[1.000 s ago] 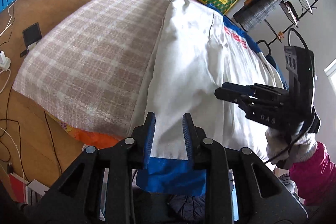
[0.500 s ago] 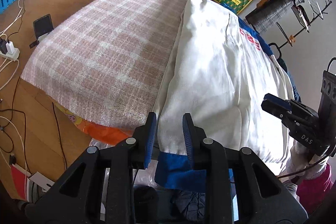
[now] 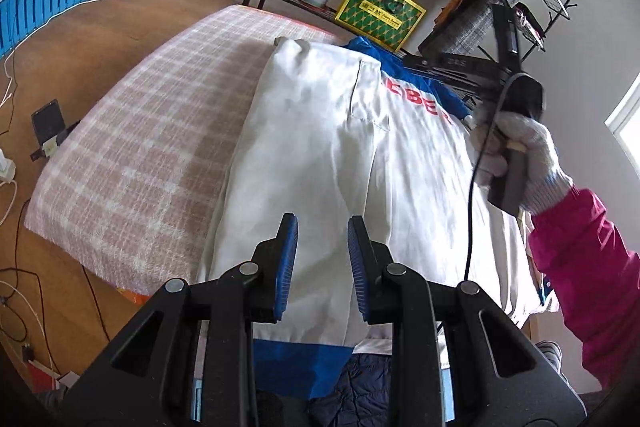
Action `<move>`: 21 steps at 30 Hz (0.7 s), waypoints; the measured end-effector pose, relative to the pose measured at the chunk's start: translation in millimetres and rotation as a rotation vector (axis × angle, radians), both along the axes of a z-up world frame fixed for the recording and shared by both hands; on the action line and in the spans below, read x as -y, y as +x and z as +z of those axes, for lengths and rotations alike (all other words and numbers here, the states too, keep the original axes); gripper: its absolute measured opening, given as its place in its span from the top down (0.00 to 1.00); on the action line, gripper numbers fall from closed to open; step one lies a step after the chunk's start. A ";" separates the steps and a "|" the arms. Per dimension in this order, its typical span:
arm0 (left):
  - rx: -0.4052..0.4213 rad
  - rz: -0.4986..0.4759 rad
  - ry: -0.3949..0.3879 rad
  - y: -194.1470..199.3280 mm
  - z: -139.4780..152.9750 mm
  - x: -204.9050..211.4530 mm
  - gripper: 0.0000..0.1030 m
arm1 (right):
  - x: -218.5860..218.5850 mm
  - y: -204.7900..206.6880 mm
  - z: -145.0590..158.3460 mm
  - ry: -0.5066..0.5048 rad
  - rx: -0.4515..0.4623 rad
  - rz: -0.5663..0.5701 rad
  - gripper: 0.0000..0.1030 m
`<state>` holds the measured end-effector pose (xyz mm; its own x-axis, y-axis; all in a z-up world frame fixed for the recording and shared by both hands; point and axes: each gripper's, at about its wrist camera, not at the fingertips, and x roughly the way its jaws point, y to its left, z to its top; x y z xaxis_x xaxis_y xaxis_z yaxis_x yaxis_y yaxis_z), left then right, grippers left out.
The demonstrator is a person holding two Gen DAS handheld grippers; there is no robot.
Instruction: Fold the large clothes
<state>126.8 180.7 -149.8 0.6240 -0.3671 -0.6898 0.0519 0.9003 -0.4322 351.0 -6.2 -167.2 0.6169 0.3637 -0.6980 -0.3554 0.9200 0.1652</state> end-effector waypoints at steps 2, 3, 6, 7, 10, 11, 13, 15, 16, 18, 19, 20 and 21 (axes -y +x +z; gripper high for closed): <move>0.014 -0.005 0.000 6.2 0.6 2.6 0.76 | 1.2 33.0 -8.3 0.020 -0.025 -0.021 0.86; 0.016 -0.007 -0.001 9.4 -0.2 3.7 0.76 | 1.5 48.5 -12.7 0.022 -0.031 -0.037 0.87; 0.008 -0.019 0.001 18.2 -7.2 7.4 0.76 | 0.2 86.5 -25.9 0.016 -0.032 -0.069 0.87; -0.002 -0.022 0.004 20.6 -10.7 8.5 0.76 | -1.2 98.3 -31.1 0.013 -0.036 -0.066 0.87; -0.026 -0.032 -0.011 26.4 -18.5 8.1 0.76 | -6.3 126.5 -47.6 -0.008 -0.047 -0.063 0.87; -0.027 -0.031 -0.014 28.4 -19.7 7.7 0.76 | -6.4 134.6 -55.3 -0.019 -0.059 -0.075 0.87; -0.028 -0.024 -0.003 32.1 -22.0 7.0 0.76 | -3.7 145.3 -75.0 -0.042 -0.103 -0.114 0.87; -0.037 -0.018 -0.004 34.1 -26.3 5.0 0.76 | 0.4 153.5 -96.0 -0.072 -0.152 -0.132 0.91; -0.042 -0.013 -0.001 35.1 -28.3 3.5 0.76 | 1.4 153.0 -97.8 -0.071 -0.136 -0.130 0.90; -0.054 0.006 -0.002 35.8 -31.7 -2.0 0.76 | 2.0 155.0 -95.1 -0.065 -0.147 -0.121 0.87; -0.057 0.016 -0.009 35.9 -32.6 -5.5 0.76 | 2.6 155.5 -91.7 -0.061 -0.151 -0.114 0.87; -0.057 0.028 -0.016 34.8 -32.9 -8.9 0.76 | 4.4 153.4 -85.3 -0.054 -0.131 -0.108 0.87; -0.055 0.039 -0.019 34.0 -33.0 -12.0 0.76 | 7.5 151.9 -79.9 -0.053 -0.097 -0.120 0.86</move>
